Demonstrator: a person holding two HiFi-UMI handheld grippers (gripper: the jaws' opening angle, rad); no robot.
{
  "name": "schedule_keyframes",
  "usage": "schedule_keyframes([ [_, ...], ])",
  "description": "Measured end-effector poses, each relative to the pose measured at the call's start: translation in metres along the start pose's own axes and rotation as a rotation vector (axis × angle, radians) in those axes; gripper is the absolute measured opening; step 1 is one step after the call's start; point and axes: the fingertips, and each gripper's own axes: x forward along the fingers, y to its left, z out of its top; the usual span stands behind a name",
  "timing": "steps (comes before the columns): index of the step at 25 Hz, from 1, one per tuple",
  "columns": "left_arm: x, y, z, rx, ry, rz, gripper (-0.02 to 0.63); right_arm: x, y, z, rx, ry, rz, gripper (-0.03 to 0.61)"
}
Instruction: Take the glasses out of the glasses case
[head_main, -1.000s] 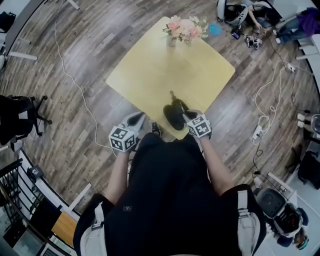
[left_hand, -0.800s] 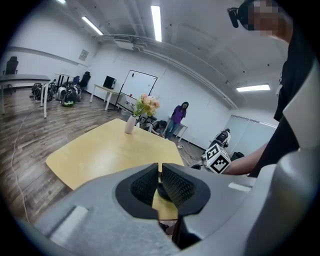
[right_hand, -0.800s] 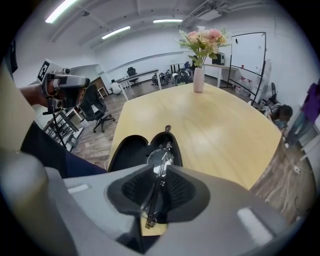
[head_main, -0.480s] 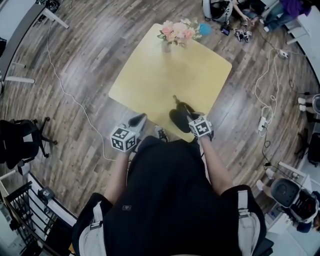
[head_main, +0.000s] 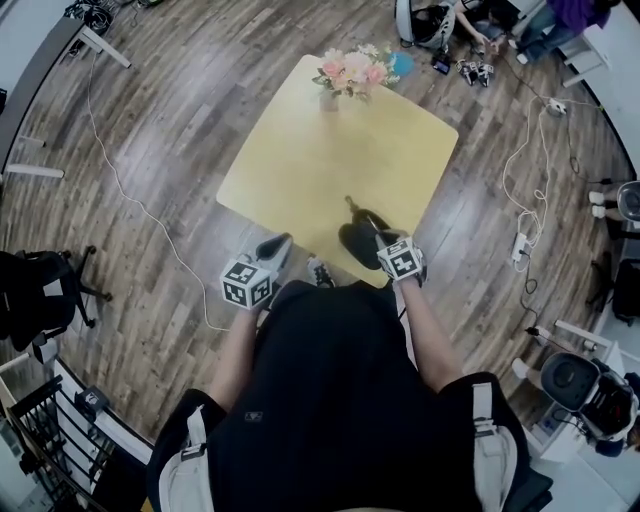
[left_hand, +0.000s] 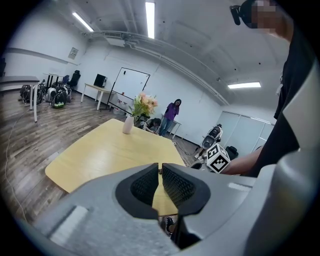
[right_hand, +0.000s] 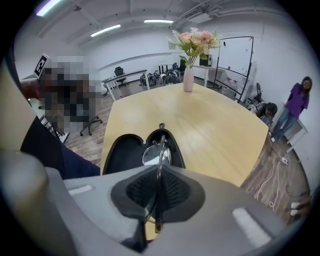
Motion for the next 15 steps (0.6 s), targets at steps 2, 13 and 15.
schedule_keyframes([
  [2, 0.002, 0.0, -0.001, -0.005, -0.004, -0.004, 0.032, -0.004, 0.001, 0.005, -0.005, -0.022, 0.002, 0.018],
  [13, 0.014, -0.007, 0.006, 0.009, -0.021, -0.033, 0.032, -0.047, 0.004, 0.049, -0.027, -0.184, 0.028, 0.018],
  [15, 0.014, -0.006, 0.005, 0.009, -0.024, -0.03, 0.032, -0.054, 0.006, 0.058, -0.049, -0.214, 0.037, 0.018],
])
